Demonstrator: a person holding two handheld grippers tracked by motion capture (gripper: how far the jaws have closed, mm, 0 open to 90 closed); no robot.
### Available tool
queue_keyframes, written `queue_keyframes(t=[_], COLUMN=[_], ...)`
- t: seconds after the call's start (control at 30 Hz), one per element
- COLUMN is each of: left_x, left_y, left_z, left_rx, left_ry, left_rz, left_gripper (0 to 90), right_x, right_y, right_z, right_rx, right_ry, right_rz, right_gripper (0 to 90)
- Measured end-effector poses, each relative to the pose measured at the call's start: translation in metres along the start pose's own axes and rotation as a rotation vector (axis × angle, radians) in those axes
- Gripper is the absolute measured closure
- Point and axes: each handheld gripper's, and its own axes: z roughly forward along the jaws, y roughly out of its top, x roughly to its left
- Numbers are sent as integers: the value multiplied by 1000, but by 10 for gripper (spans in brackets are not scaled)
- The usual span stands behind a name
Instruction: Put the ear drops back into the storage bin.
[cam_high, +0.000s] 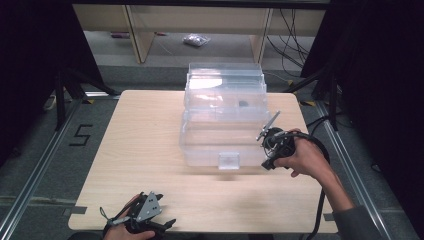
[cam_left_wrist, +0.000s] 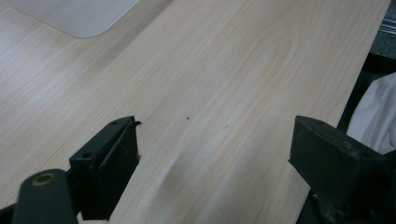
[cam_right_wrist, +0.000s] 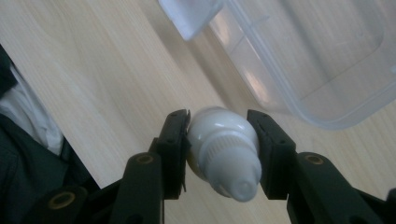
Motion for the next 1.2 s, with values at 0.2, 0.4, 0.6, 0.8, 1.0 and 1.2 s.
queue_keyframes(t=[0.2, 0.4, 0.6, 0.8, 1.0, 1.2], left_x=[-1, -1, -1, 0, 0, 0], left_y=[0, 0, 0, 0, 0, 0], left_z=[0, 0, 0, 0, 0, 0], left_rx=[-8, -8, -9, -8, -9, 0], left_ry=[-7, -7, -8, -17, -22, -16], left_rz=[-9, -8, -8, -2, 3, -3], left_gripper=[151, 151, 151, 151, 151, 151], right_x=[-5, -12, -28, -46, -62, -72], right_y=[19, 32, 44, 53, 61, 64], right_z=[-15, -20, -11, 3, 20, 35], right_rx=[-1, 6, 21, 41, 69, 83], right_ry=[4, -1, -3, -7, 3, 0], right_rz=[-4, -3, 43, 79, 107, 121], right_gripper=[603, 603, 603, 603, 603, 603])
